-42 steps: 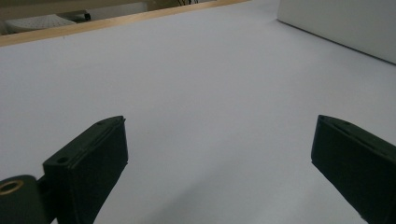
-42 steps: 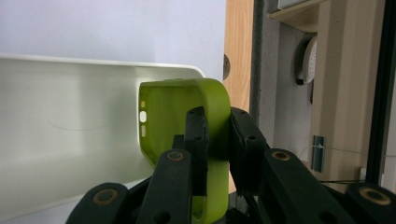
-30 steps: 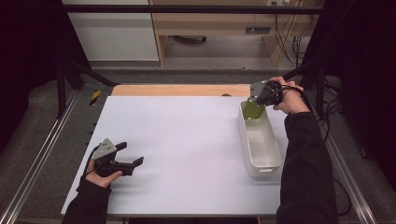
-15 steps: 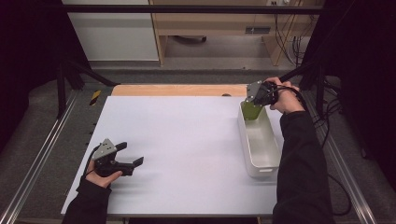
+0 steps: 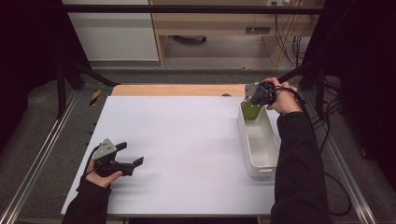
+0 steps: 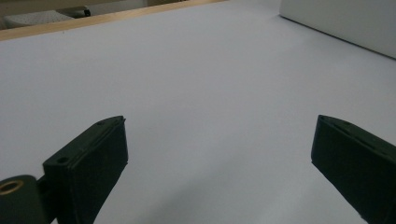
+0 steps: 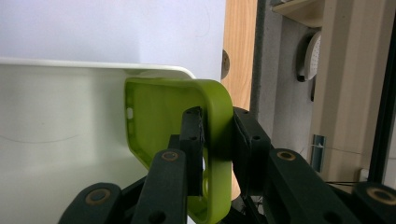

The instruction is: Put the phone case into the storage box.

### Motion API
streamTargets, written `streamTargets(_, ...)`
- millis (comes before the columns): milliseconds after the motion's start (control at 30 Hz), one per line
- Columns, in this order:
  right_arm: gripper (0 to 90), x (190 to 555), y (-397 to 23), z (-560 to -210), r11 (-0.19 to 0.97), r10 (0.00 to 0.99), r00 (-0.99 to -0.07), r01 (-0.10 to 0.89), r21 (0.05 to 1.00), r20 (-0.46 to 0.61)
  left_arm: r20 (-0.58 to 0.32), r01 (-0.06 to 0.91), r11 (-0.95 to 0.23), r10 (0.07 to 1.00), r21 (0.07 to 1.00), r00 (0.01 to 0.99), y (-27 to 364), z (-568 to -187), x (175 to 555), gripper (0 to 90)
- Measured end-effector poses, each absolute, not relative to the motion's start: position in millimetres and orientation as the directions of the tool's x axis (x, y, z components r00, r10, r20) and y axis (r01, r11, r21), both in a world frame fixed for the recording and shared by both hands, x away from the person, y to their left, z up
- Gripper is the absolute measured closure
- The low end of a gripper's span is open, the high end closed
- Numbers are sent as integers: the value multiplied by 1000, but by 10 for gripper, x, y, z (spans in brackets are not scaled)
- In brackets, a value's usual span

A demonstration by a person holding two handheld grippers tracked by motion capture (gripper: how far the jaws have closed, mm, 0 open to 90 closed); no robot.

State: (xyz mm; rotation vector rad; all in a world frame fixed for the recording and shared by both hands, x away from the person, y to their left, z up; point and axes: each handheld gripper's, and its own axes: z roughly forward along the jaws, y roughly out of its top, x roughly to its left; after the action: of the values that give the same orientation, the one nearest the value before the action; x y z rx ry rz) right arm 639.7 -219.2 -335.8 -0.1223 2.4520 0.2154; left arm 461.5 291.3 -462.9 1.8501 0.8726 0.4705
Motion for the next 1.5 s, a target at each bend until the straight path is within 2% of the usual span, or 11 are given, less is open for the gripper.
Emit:
streamTargets(467,722,6451,-2172,-3391,986,-10,-755,-115,118,-656,-61,357,-244,745,902,665,2916,-4633,4619,36)
streamTargets(800,450,6426,-2187,-3322,975,43,-734,-118,190,-678,-59,356,-248,744,901,665,2911,-4632,4617,36)
streamTargets(867,371,6411,-2194,-3290,969,81,-737,-98,225,-671,-58,355,-247,744,902,665,2908,-4633,4617,37)
streamTargets(1000,301,6380,-2212,-3241,959,132,-742,-72,274,-657,-58,354,-246,744,902,665,2906,-4630,4613,36)
streamTargets(1067,212,6356,-2213,-3220,952,180,-742,-33,304,-646,-58,352,-245,744,903,666,2907,-4628,4612,36)
streamTargets(1233,154,6253,-2212,-3150,908,275,-737,-12,419,-618,-57,352,-247,743,903,667,2906,-4625,4607,36)
streamTargets(1500,65,6082,-2174,-3036,850,409,-701,61,522,-584,-56,348,-244,743,905,666,2910,-4616,4599,36)
